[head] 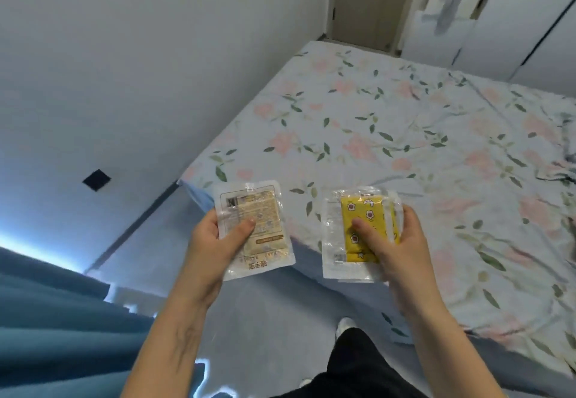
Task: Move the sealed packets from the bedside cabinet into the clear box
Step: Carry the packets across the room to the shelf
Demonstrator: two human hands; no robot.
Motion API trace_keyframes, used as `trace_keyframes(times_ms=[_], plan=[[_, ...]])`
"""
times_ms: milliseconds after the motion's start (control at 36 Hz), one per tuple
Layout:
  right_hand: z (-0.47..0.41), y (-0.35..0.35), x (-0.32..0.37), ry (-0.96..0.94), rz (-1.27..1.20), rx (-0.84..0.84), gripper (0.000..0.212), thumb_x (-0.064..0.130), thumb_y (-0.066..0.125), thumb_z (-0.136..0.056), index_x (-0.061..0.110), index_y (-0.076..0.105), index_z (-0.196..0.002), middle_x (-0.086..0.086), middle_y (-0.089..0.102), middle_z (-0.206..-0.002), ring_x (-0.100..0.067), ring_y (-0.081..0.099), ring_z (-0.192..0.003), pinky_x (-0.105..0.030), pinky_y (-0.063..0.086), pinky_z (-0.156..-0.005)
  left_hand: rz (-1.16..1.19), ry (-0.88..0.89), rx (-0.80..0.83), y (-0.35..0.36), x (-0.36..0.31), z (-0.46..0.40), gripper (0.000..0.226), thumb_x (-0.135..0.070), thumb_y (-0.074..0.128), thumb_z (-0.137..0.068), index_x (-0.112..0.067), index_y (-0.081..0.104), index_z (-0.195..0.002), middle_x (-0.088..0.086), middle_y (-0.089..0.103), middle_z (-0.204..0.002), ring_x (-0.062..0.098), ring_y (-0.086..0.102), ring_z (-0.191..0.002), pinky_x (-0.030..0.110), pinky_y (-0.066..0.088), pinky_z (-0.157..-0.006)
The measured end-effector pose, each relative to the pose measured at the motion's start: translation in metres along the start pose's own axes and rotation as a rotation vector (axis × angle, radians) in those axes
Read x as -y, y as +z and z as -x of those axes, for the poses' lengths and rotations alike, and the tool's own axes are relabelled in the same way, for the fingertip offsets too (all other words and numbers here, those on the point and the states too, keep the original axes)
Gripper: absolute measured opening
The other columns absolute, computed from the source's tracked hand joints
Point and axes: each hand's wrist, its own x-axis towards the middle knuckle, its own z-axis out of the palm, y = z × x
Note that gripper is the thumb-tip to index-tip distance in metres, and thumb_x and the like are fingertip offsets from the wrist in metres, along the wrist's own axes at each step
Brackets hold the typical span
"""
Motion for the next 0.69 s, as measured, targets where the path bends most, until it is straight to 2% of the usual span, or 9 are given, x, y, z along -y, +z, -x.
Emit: trace_keyframes(times_ms=[139,222,278,333,417,500,583,694], plan=[[-0.033,0.084,0.003,0.007,0.058,0.107,0.039,0.025,0.078,-0.073,0.032,0.055,-0.104,0.002,0.07,-0.098,-0.019,0.07,-0.086,-0.042,0.058,-0.077,0.062,0.023,-0.141,-0.064,-0.013,-0.038,0.019,-0.005,0.064,-0.085,-0.017,0.064,-0.1,0.0,0.076,-0.089,0.019,0.073,-0.082,0.027,0.059,-0.06],[-0.053,0.119,0.01,0.0,0.056,0.151,0.036,0.025,0.077,-0.075,0.035,0.054,-0.101,0.002,0.07,-0.099,-0.019,0.071,-0.085,-0.036,0.059,-0.071,0.061,0.042,-0.158,-0.085,-0.027,-0.067,0.02,-0.005,0.064,-0.085,-0.018,0.064,-0.101,-0.001,0.076,-0.091,0.018,0.073,-0.083,0.028,0.059,-0.062],[-0.093,0.178,0.014,0.001,0.054,0.187,0.036,0.023,0.077,-0.076,0.035,0.053,-0.1,0.0,0.071,-0.099,-0.019,0.071,-0.084,-0.032,0.058,-0.068,0.065,0.068,-0.195,-0.123,-0.042,-0.116,0.019,-0.006,0.065,-0.085,-0.019,0.064,-0.098,-0.002,0.076,-0.09,0.018,0.073,-0.085,0.031,0.06,-0.066],[-0.098,0.188,0.018,-0.014,0.029,0.205,0.036,0.02,0.076,-0.076,0.033,0.053,-0.101,0.0,0.071,-0.098,-0.018,0.072,-0.082,-0.028,0.058,-0.063,0.03,0.075,-0.175,-0.125,-0.049,-0.128,0.019,-0.009,0.067,-0.084,-0.02,0.064,-0.099,-0.001,0.076,-0.092,0.019,0.073,-0.087,0.035,0.059,-0.071],[-0.148,0.247,0.02,-0.015,0.009,0.235,0.039,0.017,0.076,-0.077,0.03,0.053,-0.106,0.002,0.071,-0.096,-0.016,0.072,-0.079,-0.024,0.057,-0.058,0.018,0.082,-0.195,-0.154,-0.067,-0.183,0.02,-0.011,0.067,-0.083,-0.02,0.065,-0.101,0.0,0.075,-0.095,0.02,0.072,-0.088,0.038,0.059,-0.074],[-0.2,0.315,0.036,-0.013,0.009,0.282,0.04,0.018,0.076,-0.076,0.03,0.053,-0.106,0.002,0.071,-0.097,-0.015,0.072,-0.078,-0.025,0.057,-0.058,0.031,0.053,-0.237,-0.184,-0.091,-0.244,0.021,-0.009,0.067,-0.084,-0.018,0.065,-0.103,0.003,0.075,-0.097,0.023,0.072,-0.091,0.043,0.058,-0.078],[-0.238,0.367,0.049,-0.017,0.003,0.299,0.037,0.02,0.077,-0.075,0.034,0.052,-0.099,0.002,0.07,-0.097,-0.017,0.071,-0.08,-0.031,0.059,-0.064,-0.001,0.02,-0.265,-0.21,-0.108,-0.287,0.024,-0.013,0.068,-0.083,-0.019,0.065,-0.106,0.002,0.075,-0.1,0.023,0.072,-0.092,0.047,0.057,-0.081],[-0.276,0.423,0.066,-0.027,0.019,0.347,0.036,0.02,0.077,-0.075,0.032,0.053,-0.1,0.003,0.071,-0.097,-0.014,0.071,-0.08,-0.031,0.058,-0.067,0.003,0.012,-0.301,-0.239,-0.129,-0.332,0.022,-0.014,0.067,-0.083,-0.023,0.065,-0.104,-0.003,0.075,-0.096,0.019,0.072,-0.088,0.04,0.058,-0.075]])
